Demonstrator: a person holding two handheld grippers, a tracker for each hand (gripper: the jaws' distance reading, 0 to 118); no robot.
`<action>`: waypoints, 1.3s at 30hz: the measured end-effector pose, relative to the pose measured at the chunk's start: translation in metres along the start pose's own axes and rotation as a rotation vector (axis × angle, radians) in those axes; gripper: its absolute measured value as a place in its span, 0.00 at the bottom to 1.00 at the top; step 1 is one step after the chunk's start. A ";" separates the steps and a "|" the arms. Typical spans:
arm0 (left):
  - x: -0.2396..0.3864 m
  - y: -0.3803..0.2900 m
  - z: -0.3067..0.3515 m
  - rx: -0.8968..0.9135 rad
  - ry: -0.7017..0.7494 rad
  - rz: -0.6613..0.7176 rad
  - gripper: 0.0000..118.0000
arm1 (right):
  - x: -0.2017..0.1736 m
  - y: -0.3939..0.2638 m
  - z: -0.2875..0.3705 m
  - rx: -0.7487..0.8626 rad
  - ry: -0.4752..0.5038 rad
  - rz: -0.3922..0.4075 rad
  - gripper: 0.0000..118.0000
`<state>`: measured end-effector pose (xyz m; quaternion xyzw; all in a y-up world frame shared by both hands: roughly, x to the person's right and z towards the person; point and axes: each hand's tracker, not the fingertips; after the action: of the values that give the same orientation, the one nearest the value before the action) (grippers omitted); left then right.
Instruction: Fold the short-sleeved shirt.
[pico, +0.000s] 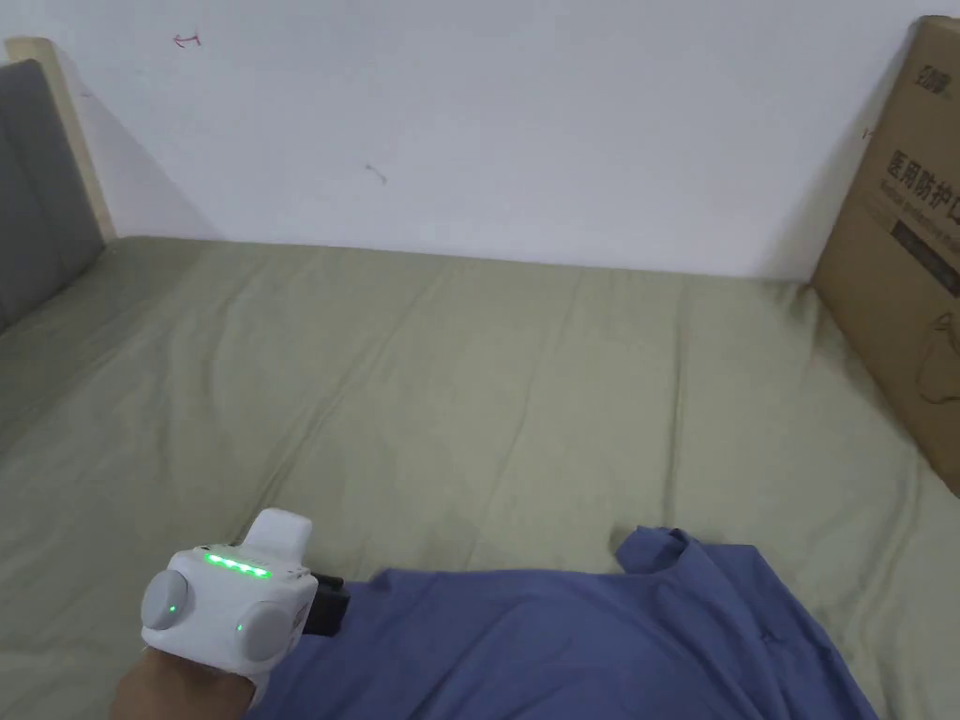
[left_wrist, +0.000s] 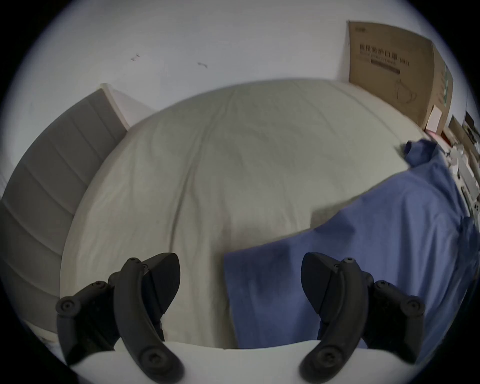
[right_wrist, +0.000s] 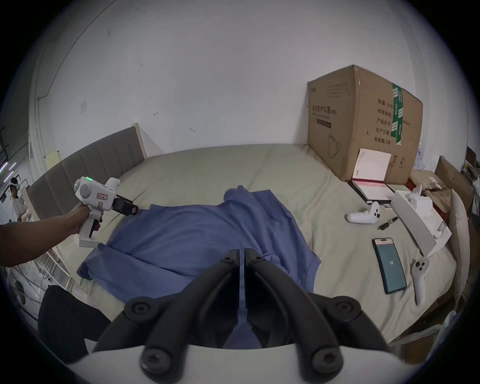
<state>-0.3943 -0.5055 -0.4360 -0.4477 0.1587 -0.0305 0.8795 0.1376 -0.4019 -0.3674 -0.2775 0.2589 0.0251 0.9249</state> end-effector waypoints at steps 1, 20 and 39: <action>0.003 -0.001 -0.010 -0.026 0.008 -0.018 0.80 | 0.003 0.003 -0.006 -0.012 -0.009 -0.006 0.03; -0.007 -0.004 0.083 0.123 -0.108 0.065 0.03 | 0.084 0.082 -0.304 -0.432 -0.116 0.119 0.91; -0.021 -0.036 0.230 0.326 -0.134 0.115 0.03 | 0.078 0.123 -0.046 0.001 0.049 -0.006 0.02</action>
<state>-0.3405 -0.3438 -0.2758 -0.2904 0.1180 0.0247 0.9493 0.1600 -0.3300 -0.5002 -0.2781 0.2806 0.0155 0.9185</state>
